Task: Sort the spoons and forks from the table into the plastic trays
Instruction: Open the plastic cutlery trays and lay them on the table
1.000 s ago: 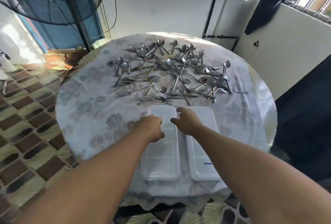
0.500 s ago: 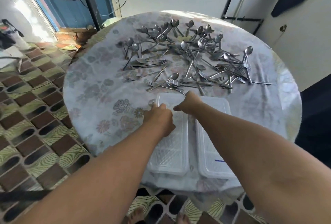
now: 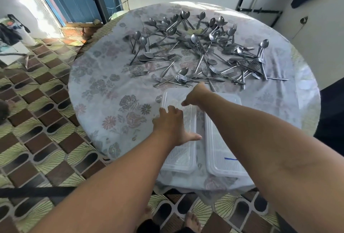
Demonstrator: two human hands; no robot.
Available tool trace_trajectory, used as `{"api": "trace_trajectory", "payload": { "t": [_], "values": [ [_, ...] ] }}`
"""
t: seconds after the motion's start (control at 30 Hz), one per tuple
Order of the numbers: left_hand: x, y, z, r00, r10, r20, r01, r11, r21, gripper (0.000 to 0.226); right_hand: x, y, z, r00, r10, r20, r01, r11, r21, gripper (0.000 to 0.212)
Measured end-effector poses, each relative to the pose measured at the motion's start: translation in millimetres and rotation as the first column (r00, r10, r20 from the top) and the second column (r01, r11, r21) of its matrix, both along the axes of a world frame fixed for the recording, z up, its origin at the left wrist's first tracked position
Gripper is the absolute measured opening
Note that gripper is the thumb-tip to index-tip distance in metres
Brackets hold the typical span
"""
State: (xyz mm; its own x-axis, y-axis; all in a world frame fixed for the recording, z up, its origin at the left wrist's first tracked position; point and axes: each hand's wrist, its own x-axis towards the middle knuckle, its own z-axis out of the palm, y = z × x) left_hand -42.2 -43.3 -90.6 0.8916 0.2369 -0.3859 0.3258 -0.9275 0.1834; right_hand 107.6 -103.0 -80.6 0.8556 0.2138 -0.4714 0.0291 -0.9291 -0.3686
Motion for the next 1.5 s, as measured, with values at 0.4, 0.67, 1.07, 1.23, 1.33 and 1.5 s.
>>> {"api": "trace_trajectory", "payload": {
  "t": [0.4, 0.67, 1.07, 1.23, 1.33, 1.5],
  "values": [
    [5, -12, 6, 0.976, 0.216, 0.003, -0.210, 0.951, -0.226, 0.107, -8, -15, -5, 0.987, -0.143, -0.076, 0.161, 0.914, 0.372, 0.076],
    [-12, 63, 29, 0.887, 0.420, 0.191, -0.335, 0.871, -0.359, 0.028, -33, 2, 7, 0.994, -0.099, -0.055, 0.113, 0.885, 0.451, 0.104],
    [-31, 142, -1, 0.815, 0.579, 0.003, -0.570, 0.803, -0.175, 0.053, -41, -30, 0, 0.968, -0.180, 0.177, 0.101, 0.918, 0.383, 0.050],
    [4, 92, 17, 0.912, 0.381, 0.150, -0.372, 0.924, -0.085, 0.050, -37, -75, -4, 0.932, -0.270, 0.244, 0.172, 0.917, 0.359, 0.037],
    [25, 37, 25, 0.940, 0.202, 0.276, -0.177, 0.978, -0.113, 0.046, -33, -105, -8, 0.921, -0.305, 0.242, 0.214, 0.916, 0.339, 0.037],
    [45, -55, 30, 0.937, -0.150, 0.314, 0.193, 0.975, -0.113, 0.040, -27, -143, -11, 0.889, -0.384, 0.251, 0.294, 0.897, 0.330, 0.036]
  ]
}}
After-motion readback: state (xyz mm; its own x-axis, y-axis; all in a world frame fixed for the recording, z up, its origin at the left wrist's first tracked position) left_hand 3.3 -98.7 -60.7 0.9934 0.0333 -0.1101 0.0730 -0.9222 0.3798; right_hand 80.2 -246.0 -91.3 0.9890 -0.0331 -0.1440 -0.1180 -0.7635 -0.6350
